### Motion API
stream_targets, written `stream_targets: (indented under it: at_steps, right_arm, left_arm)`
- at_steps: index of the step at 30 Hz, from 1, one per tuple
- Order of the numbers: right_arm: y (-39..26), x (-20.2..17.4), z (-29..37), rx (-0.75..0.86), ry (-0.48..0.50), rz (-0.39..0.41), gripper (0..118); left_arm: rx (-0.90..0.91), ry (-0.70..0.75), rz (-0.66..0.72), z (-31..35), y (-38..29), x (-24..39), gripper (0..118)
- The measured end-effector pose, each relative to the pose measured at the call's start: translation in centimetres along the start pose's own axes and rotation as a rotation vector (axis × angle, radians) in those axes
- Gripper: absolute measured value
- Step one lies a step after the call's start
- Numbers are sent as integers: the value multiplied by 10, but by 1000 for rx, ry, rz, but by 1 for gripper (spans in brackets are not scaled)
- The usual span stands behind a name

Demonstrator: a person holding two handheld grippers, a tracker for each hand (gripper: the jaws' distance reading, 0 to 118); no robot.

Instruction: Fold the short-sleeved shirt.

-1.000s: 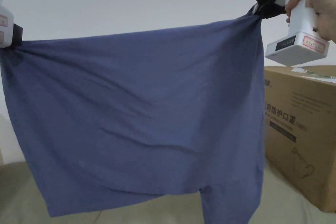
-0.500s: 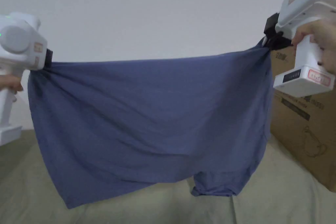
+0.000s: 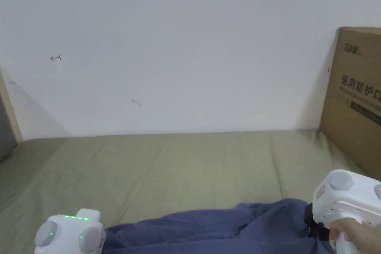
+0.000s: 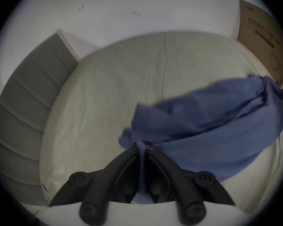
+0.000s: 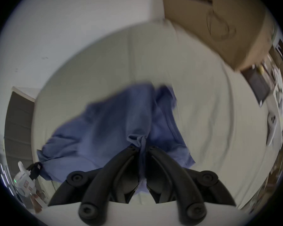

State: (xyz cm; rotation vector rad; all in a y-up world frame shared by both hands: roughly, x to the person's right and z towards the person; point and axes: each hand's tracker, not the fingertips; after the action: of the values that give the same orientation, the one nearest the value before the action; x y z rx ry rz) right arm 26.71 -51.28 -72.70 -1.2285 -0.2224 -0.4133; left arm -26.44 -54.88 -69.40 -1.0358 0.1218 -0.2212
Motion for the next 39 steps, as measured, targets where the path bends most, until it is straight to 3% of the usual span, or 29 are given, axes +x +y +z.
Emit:
stream_targets:
  at_steps: [1,4,8,11,14,17,20,24,30,31,33,34,35,36,39]
  right_arm:
    - [0,10,-2,44,11,-55,7]
    - [-21,21,14,44,101,-78,7]
    - [-79,25,62,138,118,88,7]
    - [-138,43,89,149,110,181,7]
    - [-204,70,107,134,115,170,7]
    - [-268,103,114,87,167,96,7]
    - [-325,129,112,11,188,48,7]
    - [-382,145,118,-4,155,114,7]
    - [-398,160,130,14,166,85,7]
    - [-397,159,132,45,163,113,7]
    - [-395,154,135,71,180,184,14]
    - [-395,151,138,84,176,201,32]
    - [-397,149,141,106,168,206,62]
    - [-399,148,144,120,155,214,70]
    - [-407,145,161,171,150,243,70]
  left_arm:
    - [7,-16,-6,0,-5,-2,1]
    - [48,-49,4,18,-19,-14,1]
    - [111,-75,58,66,-50,-26,1]
    - [199,-46,-40,112,-96,-22,1]
    - [215,-37,-48,147,-150,-28,1]
    - [184,-45,-11,170,-202,-35,1]
    - [171,-2,-68,194,-260,-33,1]
    - [124,-30,-52,213,-324,-38,1]
    - [85,-120,89,217,-364,-51,2]
    - [112,-142,118,221,-365,-53,7]
    - [130,-145,115,224,-363,-55,61]
    - [129,-135,117,225,-360,-55,86]
    - [127,-136,120,227,-358,-57,101]
    - [133,-149,132,231,-358,-59,100]
    - [188,-194,165,252,-362,-63,100]
